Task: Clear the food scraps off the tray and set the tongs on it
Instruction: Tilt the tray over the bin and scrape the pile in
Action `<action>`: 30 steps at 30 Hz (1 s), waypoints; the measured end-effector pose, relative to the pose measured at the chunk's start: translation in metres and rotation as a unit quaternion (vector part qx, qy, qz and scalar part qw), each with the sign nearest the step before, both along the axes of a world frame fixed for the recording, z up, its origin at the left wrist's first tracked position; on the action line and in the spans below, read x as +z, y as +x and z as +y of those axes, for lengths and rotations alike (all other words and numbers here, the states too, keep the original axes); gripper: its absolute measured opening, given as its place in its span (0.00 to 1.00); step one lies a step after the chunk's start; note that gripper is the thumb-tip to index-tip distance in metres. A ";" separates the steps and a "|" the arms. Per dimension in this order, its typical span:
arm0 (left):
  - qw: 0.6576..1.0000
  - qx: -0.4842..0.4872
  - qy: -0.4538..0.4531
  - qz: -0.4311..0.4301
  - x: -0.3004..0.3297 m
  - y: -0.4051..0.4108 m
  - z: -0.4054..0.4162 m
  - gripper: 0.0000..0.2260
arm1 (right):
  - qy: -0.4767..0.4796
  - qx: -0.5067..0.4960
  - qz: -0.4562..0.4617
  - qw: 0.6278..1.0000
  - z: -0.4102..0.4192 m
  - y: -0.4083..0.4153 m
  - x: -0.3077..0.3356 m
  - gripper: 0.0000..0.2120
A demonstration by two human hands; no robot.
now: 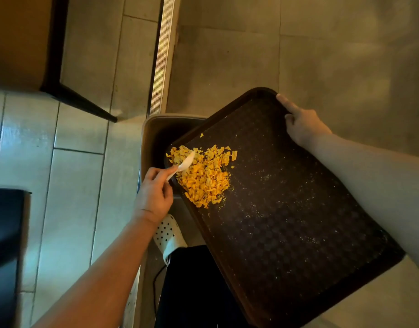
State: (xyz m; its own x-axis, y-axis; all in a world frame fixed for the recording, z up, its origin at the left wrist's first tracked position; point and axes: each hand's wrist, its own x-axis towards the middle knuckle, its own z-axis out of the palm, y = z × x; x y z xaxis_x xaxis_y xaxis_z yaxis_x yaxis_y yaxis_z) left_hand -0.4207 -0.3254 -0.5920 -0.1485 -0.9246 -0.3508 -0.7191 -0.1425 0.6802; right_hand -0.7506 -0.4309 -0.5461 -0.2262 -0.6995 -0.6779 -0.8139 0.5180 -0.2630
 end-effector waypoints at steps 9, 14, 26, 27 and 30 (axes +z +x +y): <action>0.996 0.052 0.045 -0.065 0.005 0.005 -0.005 0.21 | -0.001 -0.006 0.003 1.000 0.001 -0.001 -0.003 0.25; 0.998 -0.024 0.032 -0.044 0.005 -0.001 -0.006 0.21 | -0.005 0.002 0.008 1.000 0.002 0.000 0.000 0.25; 0.991 0.042 0.096 -0.077 0.012 -0.023 -0.019 0.22 | 0.001 -0.003 0.008 1.000 0.001 0.001 0.001 0.25; 0.989 0.051 0.112 -0.083 0.011 -0.025 -0.020 0.22 | 0.001 -0.004 0.008 1.000 0.001 0.001 0.001 0.25; 0.979 0.126 0.147 -0.064 0.008 -0.023 -0.023 0.22 | 0.002 0.000 0.008 1.000 0.001 0.001 0.002 0.25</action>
State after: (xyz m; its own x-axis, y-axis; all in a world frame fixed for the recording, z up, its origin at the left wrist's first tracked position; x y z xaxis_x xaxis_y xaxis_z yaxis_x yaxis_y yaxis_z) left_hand -0.4433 -0.3487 -0.5836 0.1349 -0.7822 -0.6083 -0.7124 -0.5032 0.4891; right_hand -0.7498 -0.4300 -0.5436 -0.2369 -0.6976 -0.6762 -0.8185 0.5183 -0.2479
